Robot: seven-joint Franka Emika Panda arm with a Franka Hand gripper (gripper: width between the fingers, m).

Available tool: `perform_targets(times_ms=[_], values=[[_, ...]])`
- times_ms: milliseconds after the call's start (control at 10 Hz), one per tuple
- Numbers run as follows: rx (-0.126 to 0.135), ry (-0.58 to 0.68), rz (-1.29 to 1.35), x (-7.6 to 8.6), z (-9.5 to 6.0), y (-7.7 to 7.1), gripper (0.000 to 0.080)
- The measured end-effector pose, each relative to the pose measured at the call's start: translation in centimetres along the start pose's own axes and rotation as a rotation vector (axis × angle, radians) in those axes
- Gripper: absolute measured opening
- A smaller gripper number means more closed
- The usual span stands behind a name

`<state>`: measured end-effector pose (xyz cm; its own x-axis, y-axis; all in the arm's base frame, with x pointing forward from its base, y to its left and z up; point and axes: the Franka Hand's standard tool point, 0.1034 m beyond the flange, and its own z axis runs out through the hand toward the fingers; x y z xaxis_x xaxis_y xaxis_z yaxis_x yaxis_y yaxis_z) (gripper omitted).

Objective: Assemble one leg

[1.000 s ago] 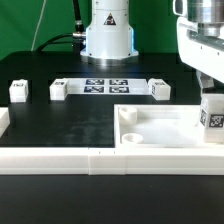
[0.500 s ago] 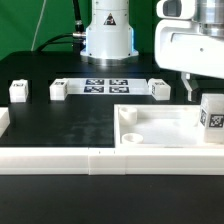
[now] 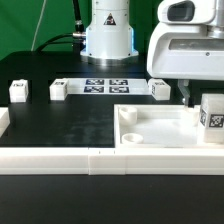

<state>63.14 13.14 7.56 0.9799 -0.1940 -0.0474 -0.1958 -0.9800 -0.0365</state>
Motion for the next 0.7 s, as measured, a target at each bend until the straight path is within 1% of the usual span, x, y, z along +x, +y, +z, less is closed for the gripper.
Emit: perform_targets(times_ms=[100, 300, 400, 500, 600, 700], values=[[-0.005, 0.003, -0.092, 0.03, 0.01, 0.01, 0.0649], [-0.007, -0.003, -0.239, 0.01, 0.04, 0.26, 0.0649], [-0.007, -0.002, -0.252, 0.02, 0.04, 0.25, 0.0649], [-0.007, -0.002, -0.251, 0.02, 0.04, 0.26, 0.0542], [-0.007, -0.002, -0.251, 0.02, 0.04, 0.26, 0.0405], [-0.012, -0.001, -0.249, 0.16, 0.03, 0.61, 0.0405]])
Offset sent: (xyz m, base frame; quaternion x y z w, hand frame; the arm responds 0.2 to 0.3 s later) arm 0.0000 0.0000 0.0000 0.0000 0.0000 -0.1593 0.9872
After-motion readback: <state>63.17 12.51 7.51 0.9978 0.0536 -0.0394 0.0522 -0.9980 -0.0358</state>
